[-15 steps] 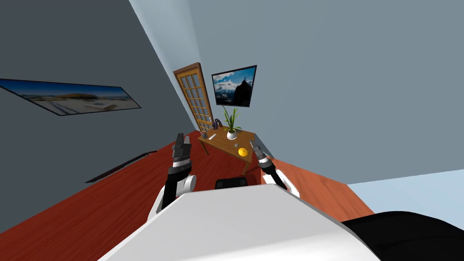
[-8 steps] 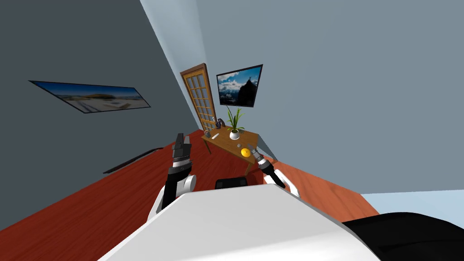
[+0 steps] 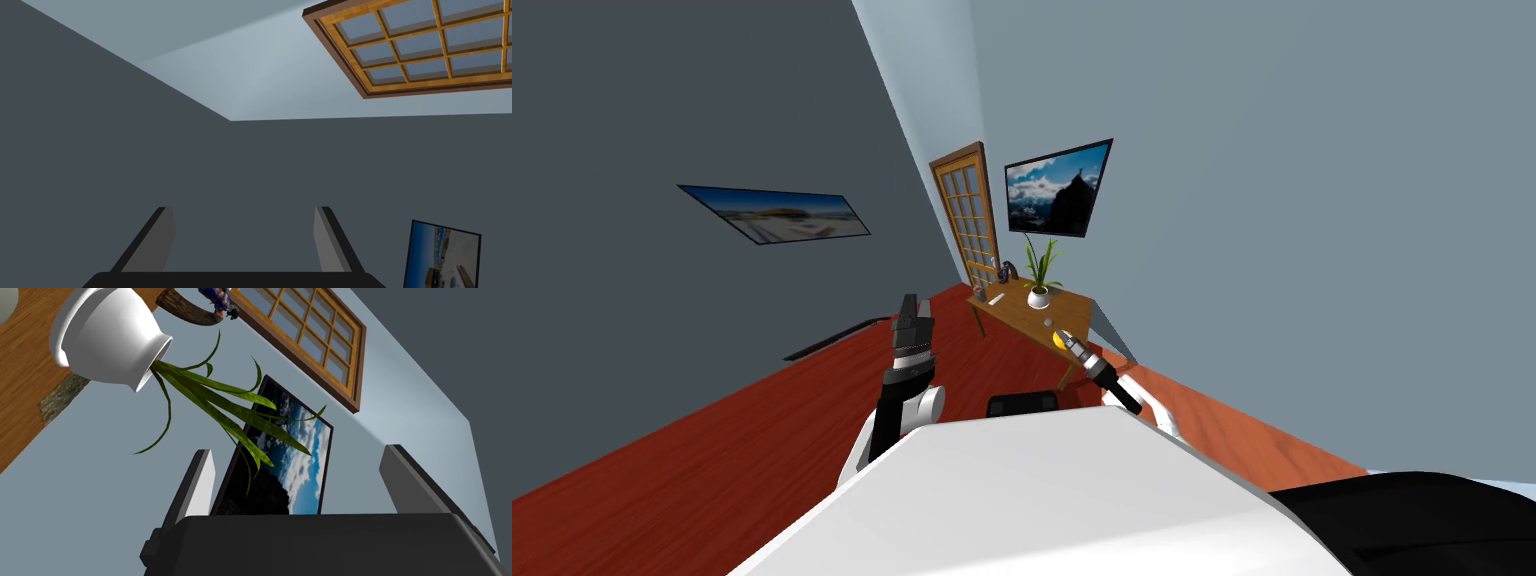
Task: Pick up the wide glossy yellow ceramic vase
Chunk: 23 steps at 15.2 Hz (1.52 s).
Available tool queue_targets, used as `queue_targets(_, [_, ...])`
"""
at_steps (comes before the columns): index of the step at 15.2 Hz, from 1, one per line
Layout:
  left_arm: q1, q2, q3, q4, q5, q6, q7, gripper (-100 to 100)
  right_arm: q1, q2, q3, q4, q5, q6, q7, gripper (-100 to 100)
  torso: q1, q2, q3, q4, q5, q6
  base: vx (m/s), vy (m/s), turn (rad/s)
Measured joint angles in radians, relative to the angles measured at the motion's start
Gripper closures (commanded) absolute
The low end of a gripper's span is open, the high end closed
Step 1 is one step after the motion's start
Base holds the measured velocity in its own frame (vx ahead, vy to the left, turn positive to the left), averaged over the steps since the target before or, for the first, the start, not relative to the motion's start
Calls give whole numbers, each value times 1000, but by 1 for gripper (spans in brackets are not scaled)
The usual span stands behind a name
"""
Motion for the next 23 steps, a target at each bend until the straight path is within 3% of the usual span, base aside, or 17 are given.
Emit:
queue_targets(8, [0, 0, 0, 0, 0, 0, 0, 0, -42, -84, 48, 137, 37, 28, 10, -100, -1, 0, 0, 0, 0, 0, 10, 36, 104])
queue_targets(14, [0, 0, 0, 0, 0, 0, 0, 0, -76, -176, 91, 253, 68, 61, 11, -100, 0, 0, 0, 0, 0, 0, 14, 43, 121])
queue_targets(23, [0, 0, 0, 0, 0, 0, 0, 0, -122, -260, 146, 411, 110, 97, 22, -100, 0, 0, 0, 0, 0, 0, 13, 36, 115])
